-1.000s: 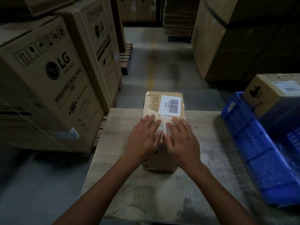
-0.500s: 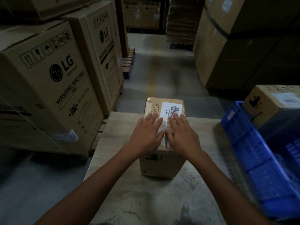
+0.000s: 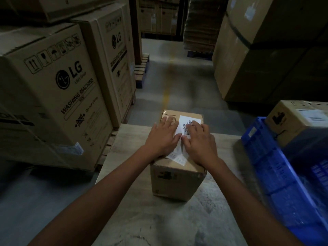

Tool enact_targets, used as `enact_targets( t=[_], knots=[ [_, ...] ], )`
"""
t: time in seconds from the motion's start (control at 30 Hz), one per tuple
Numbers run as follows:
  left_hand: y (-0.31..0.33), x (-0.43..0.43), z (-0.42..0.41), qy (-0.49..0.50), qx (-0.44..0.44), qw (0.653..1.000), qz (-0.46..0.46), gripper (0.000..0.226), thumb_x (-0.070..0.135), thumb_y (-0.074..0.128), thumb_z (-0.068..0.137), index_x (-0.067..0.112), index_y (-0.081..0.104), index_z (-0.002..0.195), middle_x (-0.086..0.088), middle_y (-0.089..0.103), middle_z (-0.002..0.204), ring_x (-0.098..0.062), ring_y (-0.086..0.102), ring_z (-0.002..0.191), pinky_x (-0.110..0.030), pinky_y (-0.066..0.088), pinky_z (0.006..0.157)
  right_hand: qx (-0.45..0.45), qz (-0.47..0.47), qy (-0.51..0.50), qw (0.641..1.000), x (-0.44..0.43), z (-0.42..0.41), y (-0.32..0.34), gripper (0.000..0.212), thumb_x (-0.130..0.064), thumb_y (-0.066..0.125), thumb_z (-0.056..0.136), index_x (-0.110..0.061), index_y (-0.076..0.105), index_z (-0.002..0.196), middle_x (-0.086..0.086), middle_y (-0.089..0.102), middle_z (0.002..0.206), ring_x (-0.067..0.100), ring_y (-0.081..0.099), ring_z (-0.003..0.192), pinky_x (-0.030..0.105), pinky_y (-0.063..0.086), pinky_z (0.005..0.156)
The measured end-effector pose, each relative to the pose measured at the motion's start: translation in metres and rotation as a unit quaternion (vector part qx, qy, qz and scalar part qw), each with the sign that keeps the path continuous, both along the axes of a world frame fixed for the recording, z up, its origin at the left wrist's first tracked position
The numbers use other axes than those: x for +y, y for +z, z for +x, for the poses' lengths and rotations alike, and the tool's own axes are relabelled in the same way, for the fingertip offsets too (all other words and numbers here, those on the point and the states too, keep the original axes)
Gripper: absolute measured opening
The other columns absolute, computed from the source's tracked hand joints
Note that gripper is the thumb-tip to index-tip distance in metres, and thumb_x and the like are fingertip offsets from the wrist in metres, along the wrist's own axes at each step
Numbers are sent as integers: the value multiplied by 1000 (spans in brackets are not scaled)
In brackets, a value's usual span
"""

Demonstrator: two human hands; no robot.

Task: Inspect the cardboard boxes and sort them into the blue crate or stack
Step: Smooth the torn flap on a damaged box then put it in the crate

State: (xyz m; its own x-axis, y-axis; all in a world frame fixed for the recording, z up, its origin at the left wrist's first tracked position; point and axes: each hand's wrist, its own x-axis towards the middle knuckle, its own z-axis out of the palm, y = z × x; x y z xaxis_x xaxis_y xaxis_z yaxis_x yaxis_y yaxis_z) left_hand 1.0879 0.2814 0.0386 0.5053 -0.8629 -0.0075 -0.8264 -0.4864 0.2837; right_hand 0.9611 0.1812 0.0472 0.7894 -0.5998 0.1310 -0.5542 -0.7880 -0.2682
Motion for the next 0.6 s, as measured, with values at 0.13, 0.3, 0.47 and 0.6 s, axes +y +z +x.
enact_targets(
  t=[0.13,0.3,0.47,0.6],
  knots=[
    [1,3,2,-13,22,999,-35,59,45,33,106,20,21,159,-2,6,168,-21,-1,155,-45,13,124,-9,11,-4,1000,-3,-2,-5,56,-49,43,102,-25,38,152,-3,31,161,22,24,144,45,37,108],
    [-1,14,-2,54,86,983,-155,48,36,50,102,21,46,147,-2,23,164,-23,16,152,-44,25,121,-26,46,-12,999,-5,-4,-9,56,-50,45,101,-28,37,152,-3,22,165,21,15,149,49,33,113],
    [-6,30,-25,156,251,940,-172,62,37,53,101,31,23,155,-2,42,153,-25,56,125,-44,55,95,-39,150,-63,986,-12,-9,-11,70,-52,53,98,-33,20,158,-3,-6,170,26,-8,156,55,22,119],
    [-1,33,-15,155,301,924,-176,67,38,56,100,37,19,156,-3,49,149,-18,65,106,-40,60,85,-156,298,-126,933,-10,-5,-12,80,-43,64,96,-25,18,160,5,15,168,30,29,149,48,37,112]
  ],
)
